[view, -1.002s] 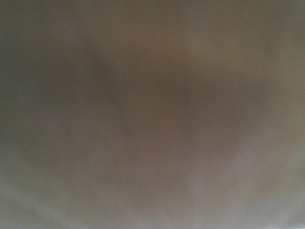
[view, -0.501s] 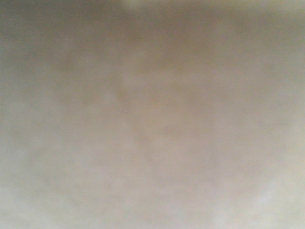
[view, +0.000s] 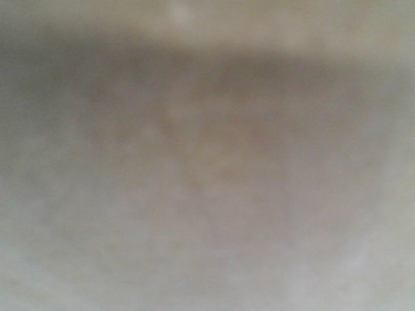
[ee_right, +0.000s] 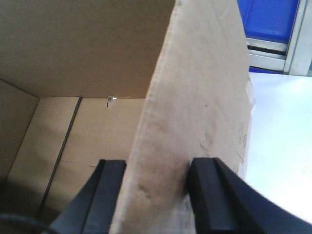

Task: Grab box from left shelf to table start
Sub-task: 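Lower the box with both grippers onto the white table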

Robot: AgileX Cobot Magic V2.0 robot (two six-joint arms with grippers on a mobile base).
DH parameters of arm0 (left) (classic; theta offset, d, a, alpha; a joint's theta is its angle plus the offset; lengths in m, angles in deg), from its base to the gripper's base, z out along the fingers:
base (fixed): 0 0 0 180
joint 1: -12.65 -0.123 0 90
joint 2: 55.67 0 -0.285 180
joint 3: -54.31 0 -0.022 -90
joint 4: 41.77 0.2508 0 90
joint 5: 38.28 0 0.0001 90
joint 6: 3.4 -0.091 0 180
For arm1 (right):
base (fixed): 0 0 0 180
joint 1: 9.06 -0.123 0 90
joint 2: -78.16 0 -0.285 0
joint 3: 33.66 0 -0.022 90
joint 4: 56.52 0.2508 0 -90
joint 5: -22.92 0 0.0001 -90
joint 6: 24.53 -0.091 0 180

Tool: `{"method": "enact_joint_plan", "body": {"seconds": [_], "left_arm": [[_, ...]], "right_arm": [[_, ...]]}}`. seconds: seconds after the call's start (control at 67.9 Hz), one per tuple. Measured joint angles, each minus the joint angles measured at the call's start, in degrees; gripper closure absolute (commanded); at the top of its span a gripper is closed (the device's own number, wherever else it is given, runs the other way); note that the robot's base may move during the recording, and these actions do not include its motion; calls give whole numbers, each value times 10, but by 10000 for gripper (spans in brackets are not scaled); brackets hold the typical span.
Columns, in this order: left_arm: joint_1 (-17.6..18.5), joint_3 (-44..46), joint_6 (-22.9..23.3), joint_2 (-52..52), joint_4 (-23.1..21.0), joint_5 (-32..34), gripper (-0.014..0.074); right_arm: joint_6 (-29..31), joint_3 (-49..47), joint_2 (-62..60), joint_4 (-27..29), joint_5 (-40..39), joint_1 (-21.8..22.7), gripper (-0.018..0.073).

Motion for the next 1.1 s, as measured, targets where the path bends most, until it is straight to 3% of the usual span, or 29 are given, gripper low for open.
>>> {"method": "enact_joint_plan", "body": {"seconds": [0.133, 0.295, 0.56, 0.928, 1.105], "left_arm": [[0, 10, 0, 0, 4, -9, 694], [0, 76, 0, 43, 42, -57, 694], [0, 221, 0, 238, 86, -128, 694], [0, 288, -3, 451, 115, -129, 694], [0, 295, -7, 508, 122, -92, 694]], "right_arm": [[0, 0, 3, 0, 0, 0, 502], [-7, -11, 39, 3, 8, 0, 502], [-14, -95, 201, -24, 61, 0, 502], [-16, -120, 406, -62, 81, 1, 502], [-16, -121, 468, -72, 67, 1, 502]]}}
